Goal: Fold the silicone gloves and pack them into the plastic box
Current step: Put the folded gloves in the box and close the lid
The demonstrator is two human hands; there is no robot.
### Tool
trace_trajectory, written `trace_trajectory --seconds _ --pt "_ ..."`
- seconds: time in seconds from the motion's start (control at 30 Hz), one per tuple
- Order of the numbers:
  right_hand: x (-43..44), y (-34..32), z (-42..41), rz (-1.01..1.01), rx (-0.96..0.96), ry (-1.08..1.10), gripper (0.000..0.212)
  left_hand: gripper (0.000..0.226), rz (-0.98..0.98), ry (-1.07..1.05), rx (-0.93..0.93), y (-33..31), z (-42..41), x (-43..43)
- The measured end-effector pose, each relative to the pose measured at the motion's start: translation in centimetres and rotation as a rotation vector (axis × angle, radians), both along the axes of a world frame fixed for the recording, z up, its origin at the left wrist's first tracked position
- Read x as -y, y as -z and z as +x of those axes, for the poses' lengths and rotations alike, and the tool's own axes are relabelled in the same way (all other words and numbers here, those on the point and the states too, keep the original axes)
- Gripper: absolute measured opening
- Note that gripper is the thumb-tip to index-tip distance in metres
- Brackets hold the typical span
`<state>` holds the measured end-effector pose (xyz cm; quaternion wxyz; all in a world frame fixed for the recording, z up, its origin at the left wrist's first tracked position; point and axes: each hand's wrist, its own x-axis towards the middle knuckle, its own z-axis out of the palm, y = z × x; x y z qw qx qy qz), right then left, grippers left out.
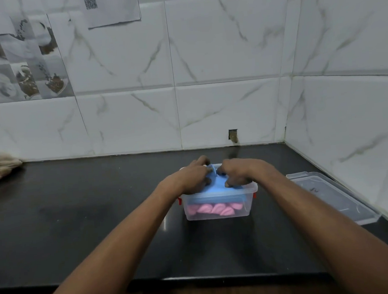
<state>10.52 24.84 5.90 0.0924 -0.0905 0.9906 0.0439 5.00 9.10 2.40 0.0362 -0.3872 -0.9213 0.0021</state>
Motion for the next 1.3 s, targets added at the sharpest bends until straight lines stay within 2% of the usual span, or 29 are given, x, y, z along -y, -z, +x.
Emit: trace_trajectory --seconds 0.07,0.23,0.37,0.47,0.53,0.6,0.67,0.77,0.83,1.0,1.07,1.13,1.2,1.3 --pt "0.1 0.4 -0.4 0.006 0.070 0.023 0.038 0.031 -0.075 0.028 -0.027 0.2 -0.3 0.1" --pt "1.0 1.0 -1.8 -0.022 0.167 0.107 0.042 0.034 -0.170 -0.019 0.061 0.1 -0.7 -0.8" --pt "1.6 2.6 -2.2 0.017 -0.039 0.049 0.033 0.025 -0.061 -0.089 0.046 0.6 -1.0 -1.5" --pt "1.0 3.6 -2.1 -0.035 -0.169 0.044 0.032 0.024 0.089 -0.122 0.014 1.3 -1.2 -1.5" --pt "0.6 3.3 -1.9 -0.048 -0.253 0.038 0.034 0.031 0.156 -0.086 -0.090 1.0 -1.3 -1.1" --pt "0.2 2.6 -1.5 -0.071 -0.318 0.013 0.035 0.025 0.261 -0.066 -0.164 -0.1 -1.1 -0.1" --pt "-0.5 1.3 -1.1 -0.159 -0.303 -0.027 0.034 0.018 0.327 -0.030 -0.037 -1.4 -1.2 1.4" --pt "-1.4 -0.9 -0.2 -0.341 -0.028 -0.011 0.040 0.029 0.118 -0.043 0.181 -2.5 -0.7 3.0" --pt "-1.3 -1.5 -0.1 -0.336 0.122 0.024 0.051 0.034 -0.017 -0.086 0.224 -2.7 -0.4 2.8" --pt "0.3 -0.8 -0.5 -0.205 0.230 0.034 0.059 0.037 -0.262 -0.174 0.239 -1.8 0.3 -0.2" --pt "0.7 -0.4 -0.7 -0.182 0.231 0.032 0.061 0.039 -0.305 -0.215 0.249 -1.9 0.5 -0.9" --pt "0.6 -0.3 -0.4 -0.193 0.178 0.023 0.061 0.039 -0.279 -0.229 0.245 -2.5 0.7 -0.9" --pt "-0.4 -0.3 0.2 -0.233 0.048 -0.013 0.057 0.031 -0.206 -0.212 0.169 -3.0 0.9 -0.5" --pt "-3.2 -0.3 2.2 -0.553 -0.253 -0.022 0.040 0.023 0.042 -0.181 -0.001 -2.7 1.2 0.1"
